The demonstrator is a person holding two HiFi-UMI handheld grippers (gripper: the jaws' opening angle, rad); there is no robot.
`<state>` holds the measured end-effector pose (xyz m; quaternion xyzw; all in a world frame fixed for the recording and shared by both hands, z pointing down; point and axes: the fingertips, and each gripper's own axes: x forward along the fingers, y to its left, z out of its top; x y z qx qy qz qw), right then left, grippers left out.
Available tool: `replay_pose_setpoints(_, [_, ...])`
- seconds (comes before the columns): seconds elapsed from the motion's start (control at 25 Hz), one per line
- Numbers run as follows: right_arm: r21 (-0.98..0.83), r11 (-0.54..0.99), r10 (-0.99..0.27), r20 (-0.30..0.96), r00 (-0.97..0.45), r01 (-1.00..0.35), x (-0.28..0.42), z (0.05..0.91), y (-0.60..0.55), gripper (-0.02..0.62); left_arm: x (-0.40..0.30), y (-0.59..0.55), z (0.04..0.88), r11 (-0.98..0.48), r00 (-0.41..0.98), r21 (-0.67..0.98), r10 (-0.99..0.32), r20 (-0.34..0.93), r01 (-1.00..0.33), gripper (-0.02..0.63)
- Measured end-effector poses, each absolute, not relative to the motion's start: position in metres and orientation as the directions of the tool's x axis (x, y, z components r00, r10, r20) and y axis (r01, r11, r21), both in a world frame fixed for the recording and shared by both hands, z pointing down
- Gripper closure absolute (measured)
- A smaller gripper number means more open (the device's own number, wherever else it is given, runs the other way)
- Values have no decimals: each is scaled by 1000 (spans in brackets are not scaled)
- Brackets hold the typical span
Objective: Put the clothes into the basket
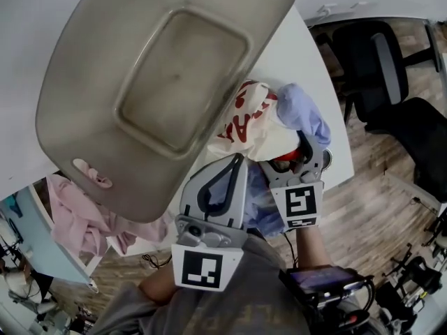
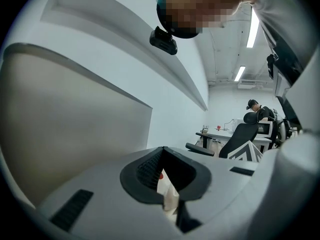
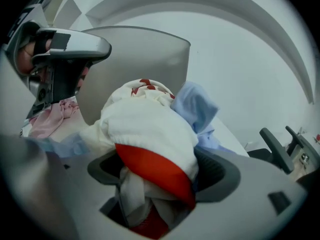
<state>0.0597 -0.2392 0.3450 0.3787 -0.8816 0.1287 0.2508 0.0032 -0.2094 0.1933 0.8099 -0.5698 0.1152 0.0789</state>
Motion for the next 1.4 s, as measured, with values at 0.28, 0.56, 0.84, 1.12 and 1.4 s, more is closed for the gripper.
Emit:
replay_pose_setpoints(0.28, [-12, 700, -603, 525, -600, -714, 56, 337, -234, 376, 9, -206, 182, -356, 342, -11, -904, 256, -934, 598])
replay_pose_setpoints(0.56, [-82, 691, -612, 463, -641, -718, 60, 305, -227, 446, 15, -197, 162, -356, 337, -36, -910, 239, -934, 598])
replay_pose_setpoints(0.84, [-105, 704, -645, 320, -694, -702, 70, 237, -218, 451, 20, -174, 119, -297, 278, -93, -945, 173, -950, 598])
replay_pose_setpoints(1.12, [-52, 719, -669, 222, -710, -693, 92, 272, -207, 451, 30, -145, 178, -248, 241, -100, -967, 81, -963, 598])
replay_pose_setpoints(1.4, [39, 728, -682, 135, -719, -684, 123, 436, -245, 451, 46, -160, 376, -179, 181, -38, -981, -66, -983, 598])
